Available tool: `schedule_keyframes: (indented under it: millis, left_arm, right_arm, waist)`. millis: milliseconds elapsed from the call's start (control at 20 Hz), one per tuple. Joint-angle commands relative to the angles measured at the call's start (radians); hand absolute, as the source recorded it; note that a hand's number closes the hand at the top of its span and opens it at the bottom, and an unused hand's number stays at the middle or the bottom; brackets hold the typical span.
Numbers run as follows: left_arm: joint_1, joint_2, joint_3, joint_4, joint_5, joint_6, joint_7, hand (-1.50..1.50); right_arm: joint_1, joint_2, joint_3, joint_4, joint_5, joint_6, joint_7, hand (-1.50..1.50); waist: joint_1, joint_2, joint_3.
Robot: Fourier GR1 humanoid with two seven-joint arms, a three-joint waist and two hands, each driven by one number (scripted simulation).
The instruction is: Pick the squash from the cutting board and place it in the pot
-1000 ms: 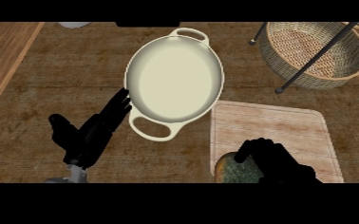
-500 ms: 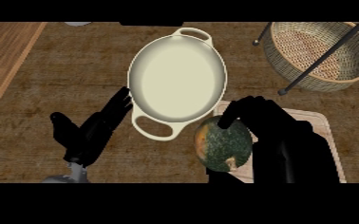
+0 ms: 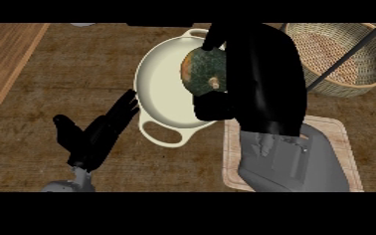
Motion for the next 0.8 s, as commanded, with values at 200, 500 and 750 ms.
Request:
schedule_keyframes:
  millis: [200,500,750]
  left_arm:
    - [-0.008,-0.032,-0.012,0.038,-0.027,0.005,-0.035,0.00]
    - [0.034,-0.025,-0.022,-0.019,-0.032,0.002,-0.010,0.00]
    - [-0.091,-0.029,0.002,0.011,-0.006,-0.002,0.053,0.00]
  right_arm:
    - [-0.193,0.007,-0.093,0.490,-0.064,-0.222,-0.106,1.50]
    - [-0.261,0.007,-0.098,0.779,-0.102,-0.412,-0.253,1.50]
    - [-0.376,0.007,-0.057,1.031,-0.240,-0.608,-0.329,1.50]
  waist:
    - [0.006,0.006,0.000]
    - [0.004,0.003,0.001]
    - [0.033,0.014,0.001]
